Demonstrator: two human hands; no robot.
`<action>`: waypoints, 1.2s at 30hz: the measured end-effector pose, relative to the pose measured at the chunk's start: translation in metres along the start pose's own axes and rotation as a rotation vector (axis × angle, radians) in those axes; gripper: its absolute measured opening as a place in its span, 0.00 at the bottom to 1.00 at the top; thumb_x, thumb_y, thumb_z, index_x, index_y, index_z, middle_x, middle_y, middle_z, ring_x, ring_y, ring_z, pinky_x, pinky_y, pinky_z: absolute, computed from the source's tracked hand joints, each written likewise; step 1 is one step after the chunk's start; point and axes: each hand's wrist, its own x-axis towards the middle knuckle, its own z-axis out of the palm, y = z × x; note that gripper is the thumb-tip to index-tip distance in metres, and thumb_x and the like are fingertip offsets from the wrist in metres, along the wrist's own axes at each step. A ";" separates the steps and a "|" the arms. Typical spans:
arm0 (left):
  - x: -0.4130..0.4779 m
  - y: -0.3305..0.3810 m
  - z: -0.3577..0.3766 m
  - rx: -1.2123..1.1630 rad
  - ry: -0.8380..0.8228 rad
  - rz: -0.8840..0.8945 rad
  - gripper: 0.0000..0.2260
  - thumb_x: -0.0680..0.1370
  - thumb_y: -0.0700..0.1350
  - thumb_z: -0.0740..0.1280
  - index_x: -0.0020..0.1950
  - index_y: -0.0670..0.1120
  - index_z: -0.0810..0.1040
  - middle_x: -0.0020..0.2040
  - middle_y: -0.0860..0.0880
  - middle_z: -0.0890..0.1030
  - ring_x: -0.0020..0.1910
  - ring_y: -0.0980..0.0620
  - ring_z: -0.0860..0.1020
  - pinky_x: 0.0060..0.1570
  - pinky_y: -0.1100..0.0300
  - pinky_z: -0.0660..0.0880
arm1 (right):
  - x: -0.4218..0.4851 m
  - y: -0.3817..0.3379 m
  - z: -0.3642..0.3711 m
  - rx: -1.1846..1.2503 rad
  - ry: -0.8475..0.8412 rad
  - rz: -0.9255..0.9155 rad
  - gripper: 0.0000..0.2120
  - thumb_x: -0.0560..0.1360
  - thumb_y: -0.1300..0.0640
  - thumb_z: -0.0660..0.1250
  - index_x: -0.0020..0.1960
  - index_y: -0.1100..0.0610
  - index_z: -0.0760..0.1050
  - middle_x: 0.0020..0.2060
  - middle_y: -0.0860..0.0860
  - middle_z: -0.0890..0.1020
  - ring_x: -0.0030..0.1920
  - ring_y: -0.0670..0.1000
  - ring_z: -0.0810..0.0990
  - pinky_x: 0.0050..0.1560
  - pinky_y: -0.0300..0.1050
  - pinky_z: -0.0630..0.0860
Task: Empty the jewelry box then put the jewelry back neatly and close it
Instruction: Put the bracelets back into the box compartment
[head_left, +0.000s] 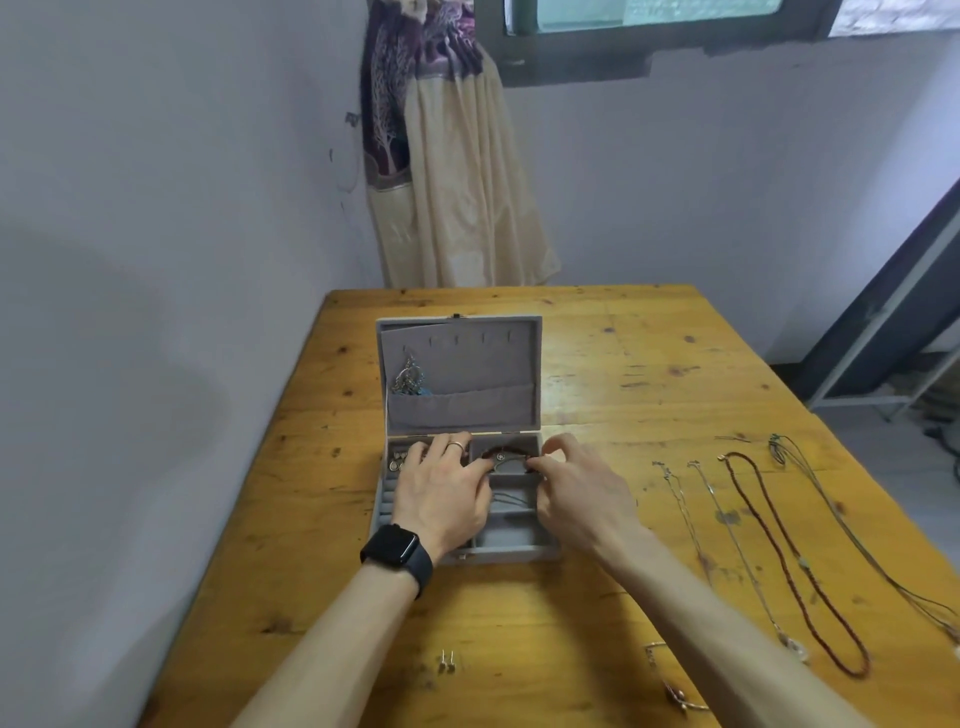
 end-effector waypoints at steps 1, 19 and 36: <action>0.000 0.000 -0.001 0.005 -0.003 -0.011 0.15 0.77 0.54 0.61 0.57 0.56 0.83 0.60 0.47 0.80 0.58 0.46 0.76 0.55 0.48 0.71 | 0.000 0.000 0.000 0.002 -0.015 0.008 0.19 0.80 0.51 0.56 0.67 0.50 0.75 0.67 0.49 0.69 0.63 0.52 0.70 0.57 0.50 0.76; -0.001 0.006 -0.012 0.003 -0.080 -0.052 0.19 0.80 0.54 0.57 0.68 0.53 0.77 0.74 0.48 0.69 0.72 0.48 0.65 0.70 0.48 0.61 | -0.004 0.003 0.000 0.035 -0.023 0.033 0.21 0.81 0.51 0.55 0.73 0.45 0.69 0.73 0.50 0.67 0.69 0.53 0.67 0.65 0.52 0.72; -0.022 0.120 -0.036 -0.481 -0.012 0.022 0.18 0.80 0.51 0.62 0.71 0.58 0.71 0.72 0.53 0.71 0.72 0.52 0.67 0.73 0.54 0.62 | -0.138 0.109 -0.034 0.399 0.410 0.249 0.16 0.77 0.56 0.68 0.63 0.46 0.78 0.52 0.41 0.81 0.48 0.40 0.78 0.47 0.37 0.74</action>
